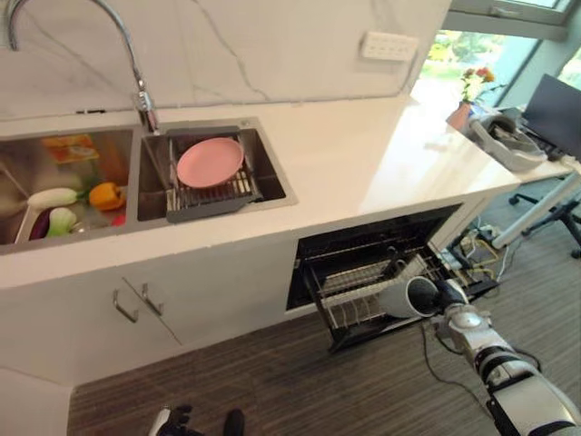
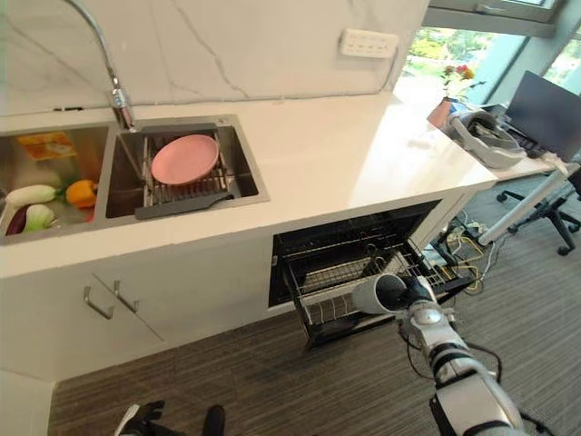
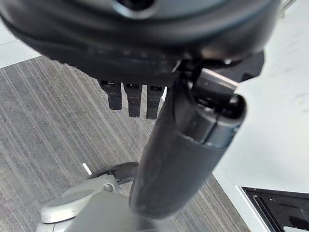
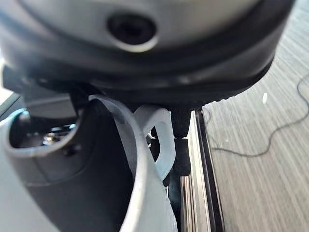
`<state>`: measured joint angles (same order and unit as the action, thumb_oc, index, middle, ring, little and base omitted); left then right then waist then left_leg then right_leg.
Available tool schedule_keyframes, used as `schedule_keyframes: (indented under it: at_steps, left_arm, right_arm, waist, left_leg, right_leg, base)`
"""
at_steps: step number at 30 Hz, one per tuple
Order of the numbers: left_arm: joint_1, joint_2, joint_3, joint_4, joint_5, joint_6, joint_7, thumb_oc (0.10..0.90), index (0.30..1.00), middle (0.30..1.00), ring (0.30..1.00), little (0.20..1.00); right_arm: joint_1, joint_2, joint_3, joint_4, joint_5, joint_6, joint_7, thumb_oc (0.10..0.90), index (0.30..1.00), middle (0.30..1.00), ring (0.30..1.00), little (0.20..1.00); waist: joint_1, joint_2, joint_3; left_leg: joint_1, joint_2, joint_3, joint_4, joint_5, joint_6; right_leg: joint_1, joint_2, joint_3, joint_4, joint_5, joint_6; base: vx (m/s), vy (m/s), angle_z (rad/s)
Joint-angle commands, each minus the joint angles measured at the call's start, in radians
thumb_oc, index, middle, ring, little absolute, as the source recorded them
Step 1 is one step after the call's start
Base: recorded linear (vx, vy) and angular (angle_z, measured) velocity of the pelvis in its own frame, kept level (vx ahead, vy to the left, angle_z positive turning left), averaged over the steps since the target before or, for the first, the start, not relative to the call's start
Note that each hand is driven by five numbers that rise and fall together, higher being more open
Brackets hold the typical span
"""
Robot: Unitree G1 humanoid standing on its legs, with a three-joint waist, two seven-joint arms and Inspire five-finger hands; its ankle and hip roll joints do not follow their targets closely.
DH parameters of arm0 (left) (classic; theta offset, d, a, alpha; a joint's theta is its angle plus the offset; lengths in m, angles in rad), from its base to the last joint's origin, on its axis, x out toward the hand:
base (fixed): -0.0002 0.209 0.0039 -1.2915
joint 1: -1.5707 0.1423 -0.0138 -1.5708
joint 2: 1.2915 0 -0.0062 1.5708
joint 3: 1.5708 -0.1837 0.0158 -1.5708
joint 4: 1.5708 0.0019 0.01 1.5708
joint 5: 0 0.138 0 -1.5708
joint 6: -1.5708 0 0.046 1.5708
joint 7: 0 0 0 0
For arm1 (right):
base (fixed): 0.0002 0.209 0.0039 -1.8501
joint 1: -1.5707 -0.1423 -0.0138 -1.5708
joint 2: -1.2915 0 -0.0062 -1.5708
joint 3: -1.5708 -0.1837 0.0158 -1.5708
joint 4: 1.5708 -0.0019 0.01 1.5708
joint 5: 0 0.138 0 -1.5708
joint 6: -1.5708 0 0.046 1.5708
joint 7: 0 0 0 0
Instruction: Place the dishes in the dishwasher.
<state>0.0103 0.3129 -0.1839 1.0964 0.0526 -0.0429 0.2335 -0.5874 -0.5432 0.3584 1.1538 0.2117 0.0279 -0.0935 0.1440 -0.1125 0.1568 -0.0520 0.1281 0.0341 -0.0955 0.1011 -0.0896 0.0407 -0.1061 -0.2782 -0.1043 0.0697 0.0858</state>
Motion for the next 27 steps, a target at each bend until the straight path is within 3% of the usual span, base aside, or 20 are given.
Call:
schedule_keyframes:
  at_steps: [1,3,4,6,7,10,15,22,23,25,27]
  left_arm:
    - [-0.080,0.061,-0.044,-0.001,0.041,-0.035,0.028,0.800,0.900,0.900,0.900,0.900]
    - [-0.101,0.076,-0.041,0.026,0.052,-0.034,0.031,0.800,0.900,0.900,0.900,0.900]
    - [-0.123,0.095,-0.043,0.033,0.063,-0.033,0.034,0.800,0.900,0.900,0.900,0.900]
    - [-0.125,0.095,-0.042,0.034,0.063,-0.033,0.034,0.800,0.900,0.900,0.900,0.900]
    - [-0.145,0.104,-0.041,0.042,0.070,-0.034,0.033,0.800,0.900,0.900,0.900,0.900]
    - [-0.184,0.126,-0.046,0.053,0.076,-0.031,0.022,0.800,0.900,0.900,0.900,0.900]
    - [-0.226,0.131,-0.065,0.053,0.069,-0.039,0.006,0.800,0.900,0.900,0.900,0.900]
    - [-0.280,0.135,-0.081,0.034,0.033,-0.045,0.007,0.800,0.900,0.900,0.900,0.900]
    - [-0.280,0.128,-0.099,-0.004,0.035,-0.050,0.005,0.800,0.900,0.900,0.900,0.900]
    - [-0.280,0.128,-0.099,-0.005,0.035,-0.050,0.004,0.800,0.900,0.900,0.900,0.900]
    - [-0.290,0.128,-0.116,-0.043,0.040,-0.056,0.006,0.800,0.900,0.900,0.900,0.900]
  right_arm:
    - [-0.194,-0.060,0.042,-0.043,-0.111,-0.066,-0.001,0.400,0.300,0.300,0.300,0.300]
    - [-0.241,-0.075,0.117,-0.034,-0.205,-0.068,0.026,0.400,0.300,0.300,0.300,0.300]
    - [-0.279,-0.085,0.170,-0.041,-0.260,-0.067,0.038,0.400,0.300,0.300,0.300,0.300]
    - [-0.281,-0.085,0.171,-0.040,-0.260,-0.067,0.038,0.400,0.300,0.300,0.300,0.300]
    - [-0.292,-0.082,0.212,-0.044,-0.300,-0.067,0.063,0.400,0.300,0.300,0.300,0.300]
    - [-0.309,-0.064,0.319,-0.053,-0.372,-0.070,0.140,0.400,0.300,0.300,0.300,0.300]
    - [-0.274,0.008,0.379,-0.049,-0.372,-0.070,0.210,0.400,0.300,0.300,0.300,0.300]
    - [-0.250,0.086,0.375,0.016,-0.400,-0.054,0.183,0.400,0.300,0.300,0.300,0.300]
    - [-0.242,0.106,0.352,0.064,-0.409,-0.041,0.170,0.400,0.300,0.300,0.300,0.300]
    - [-0.242,0.106,0.352,0.066,-0.410,-0.041,0.169,0.400,0.300,0.300,0.300,0.300]
    - [-0.237,0.112,0.329,0.095,-0.407,-0.032,0.160,0.400,0.300,0.300,0.300,0.300]
  waist:
    - [0.039,-0.075,0.032]
    - [0.054,-0.100,0.042]
    - [0.063,-0.127,0.051]
    - [0.063,-0.128,0.052]
    - [0.070,-0.151,0.060]
    - [0.087,-0.182,0.078]
    - [0.115,-0.209,0.105]
    - [0.139,-0.184,0.168]
    - [0.147,-0.151,0.194]
    - [0.147,-0.151,0.193]
    - [0.148,-0.124,0.210]
  left_leg:
    - [0.021,-0.003,0.041,0.008,-0.058,-0.045]
    - [0.007,-0.002,0.034,0.008,-0.054,-0.046]
    - [-0.004,-0.002,0.029,0.008,-0.050,-0.048]
    - [-0.004,-0.002,0.029,0.008,-0.050,-0.048]
    - [-0.012,0.001,0.026,0.008,-0.048,-0.050]
    - [-0.023,0.000,0.014,0.008,-0.044,-0.053]
    - [-0.043,-0.004,-0.008,0.008,-0.039,-0.054]
    - [-0.085,-0.007,-0.021,0.008,-0.021,-0.059]
    - [-0.110,-0.010,-0.025,0.008,-0.011,-0.063]
    - [-0.111,-0.010,-0.026,0.008,-0.011,-0.063]
    - [-0.133,-0.012,-0.031,0.008,-0.002,-0.068]
  right_leg:
    - [0.106,-0.091,-0.009,0.017,-0.113,0.085]
    - [0.103,-0.091,-0.014,0.017,-0.113,0.085]
    - [0.095,-0.089,-0.015,0.017,-0.109,0.085]
    - [0.095,-0.089,-0.015,0.017,-0.109,0.085]
    - [0.090,-0.087,-0.017,0.017,-0.107,0.084]
    - [0.088,-0.086,-0.025,0.017,-0.108,0.083]
    - [0.086,-0.085,-0.042,0.017,-0.110,0.081]
    - [0.056,-0.085,-0.047,0.017,-0.104,0.074]
    - [0.040,-0.087,-0.056,0.017,-0.102,0.071]
    - [0.039,-0.087,-0.057,0.017,-0.102,0.071]
    - [0.026,-0.089,-0.065,0.017,-0.101,0.070]
  base:
    - [0.00,-0.014,0.10]
    - [-0.01,-0.025,0.05]
    - [-0.01,-0.043,0.19]
    - [-0.01,-0.032,0.13]
    - [0.00,-0.037,0.02]
    - [0.01,-0.054,0.06]
    - [0.00,-0.037,0.16]
    - [-0.04,-0.032,0.10]
    - [-0.04,-0.025,0.04]
    - [-0.03,-0.018,0.08]
    - [-0.02,-0.027,0.13]
